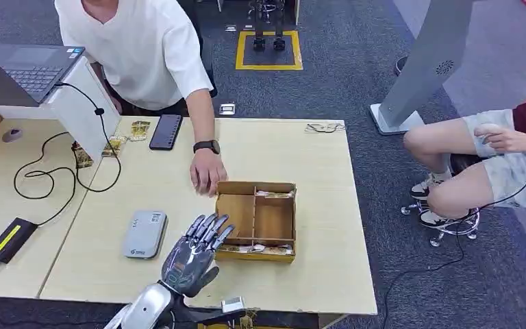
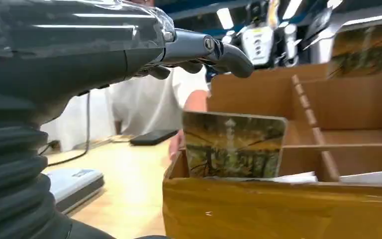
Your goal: Pass the card to the sensor for recognition and then transmit it.
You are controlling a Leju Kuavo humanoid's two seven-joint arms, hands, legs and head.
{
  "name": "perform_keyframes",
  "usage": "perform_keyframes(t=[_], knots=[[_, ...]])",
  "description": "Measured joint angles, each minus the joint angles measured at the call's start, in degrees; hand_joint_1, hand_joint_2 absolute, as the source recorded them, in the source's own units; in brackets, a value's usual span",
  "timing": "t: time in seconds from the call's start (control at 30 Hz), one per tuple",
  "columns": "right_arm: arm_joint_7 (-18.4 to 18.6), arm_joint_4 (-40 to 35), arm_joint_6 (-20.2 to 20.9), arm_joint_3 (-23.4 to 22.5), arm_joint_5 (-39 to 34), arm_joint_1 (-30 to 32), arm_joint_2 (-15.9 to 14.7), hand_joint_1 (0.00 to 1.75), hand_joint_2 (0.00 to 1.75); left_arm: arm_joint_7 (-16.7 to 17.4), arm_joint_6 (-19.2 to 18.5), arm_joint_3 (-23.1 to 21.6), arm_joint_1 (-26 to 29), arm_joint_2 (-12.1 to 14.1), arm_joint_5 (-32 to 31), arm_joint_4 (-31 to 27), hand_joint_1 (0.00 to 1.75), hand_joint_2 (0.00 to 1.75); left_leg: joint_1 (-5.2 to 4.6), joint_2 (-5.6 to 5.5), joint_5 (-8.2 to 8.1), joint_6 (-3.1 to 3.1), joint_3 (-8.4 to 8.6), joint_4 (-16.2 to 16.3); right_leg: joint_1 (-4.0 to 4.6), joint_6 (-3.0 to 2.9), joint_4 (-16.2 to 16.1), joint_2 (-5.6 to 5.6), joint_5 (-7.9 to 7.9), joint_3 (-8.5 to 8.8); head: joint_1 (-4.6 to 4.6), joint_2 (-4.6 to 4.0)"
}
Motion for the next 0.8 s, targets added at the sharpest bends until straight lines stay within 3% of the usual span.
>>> perform_keyframes(t=[0.17, 0.47, 0.5, 0.53, 0.57, 0.7, 0.8], knots=[[0.4, -0.2, 0.0, 0.0, -0.2, 0.0, 0.0, 0.0, 1.75, 2.4, -2.4, 0.0, -0.5, -0.9, -0.3, 0.8, 0.0, 1.75, 0.0, 0.0, 0.0, 0.0, 0.0, 0.0, 0.0, 0.0, 0.0, 0.0, 0.0, 0.0, -0.02, 0.0], [0.7, -0.7, -0.2, -0.4, -0.6, 0.0, 0.4, 0.0, 1.75, 5.0, -0.6, 0.1, -0.2, -2.5, 3.3, 1.0, 0.0, 1.75, 0.0, -0.01, 0.0, 0.0, -0.01, 0.0, 0.0, 0.0, 0.0, -0.01, 0.0, 0.01, -0.02, 0.0], [0.7, -0.8, -0.3, -0.4, -0.6, 0.0, 0.4, 0.0, 1.75, 4.5, 0.1, 0.2, -0.2, -2.8, 4.4, 1.0, 0.07, 1.75, 0.0, -0.01, 0.0, 0.0, -0.02, 0.0, 0.0, 0.0, 0.0, -0.01, 0.0, 0.01, 0.02, 0.0], [0.7, -0.8, -0.3, -0.5, -0.6, 0.0, 0.5, 0.0, 1.75, 3.9, 0.7, 0.3, -0.1, -3.1, 5.0, 1.0, 0.33, 1.75, 0.0, -0.01, 0.0, 0.0, -0.02, 0.0, 0.0, 0.0, 0.0, -0.01, 0.0, 0.01, -0.02, 0.0], [0.6, -0.8, -0.3, -0.6, -0.6, 0.0, 0.5, 0.0, 1.75, 3.1, 1.4, 0.3, -0.1, -3.2, 5.7, 1.0, 0.84, 1.75, 0.0, -0.01, 0.0, 0.0, -0.02, 0.0, 0.0, 0.0, 0.0, -0.01, 0.0, 0.01, 0.02, 0.0], [0.4, -0.9, -0.3, -0.8, -0.5, 0.0, 0.5, 0.0, 1.75, -0.7, 6.7, 0.5, 0.7, -3.5, 7.8, 0.5, 0.84, 1.75, 0.0, -0.02, 0.0, 0.0, -0.02, 0.0, 0.0, 0.0, 0.0, -0.02, 0.0, 0.01, -0.02, 0.0], [0.2, -0.9, -0.4, -0.9, -0.5, 0.0, 0.5, 0.0, 1.75, -1.3, 8.0, 0.6, 0.9, -3.7, 8.3, 0.2, 0.84, 1.75, 0.0, -0.01, 0.0, 0.0, -0.02, 0.0, 0.0, 0.0, 0.0, -0.01, 0.0, 0.01, 0.0, 0.0]])
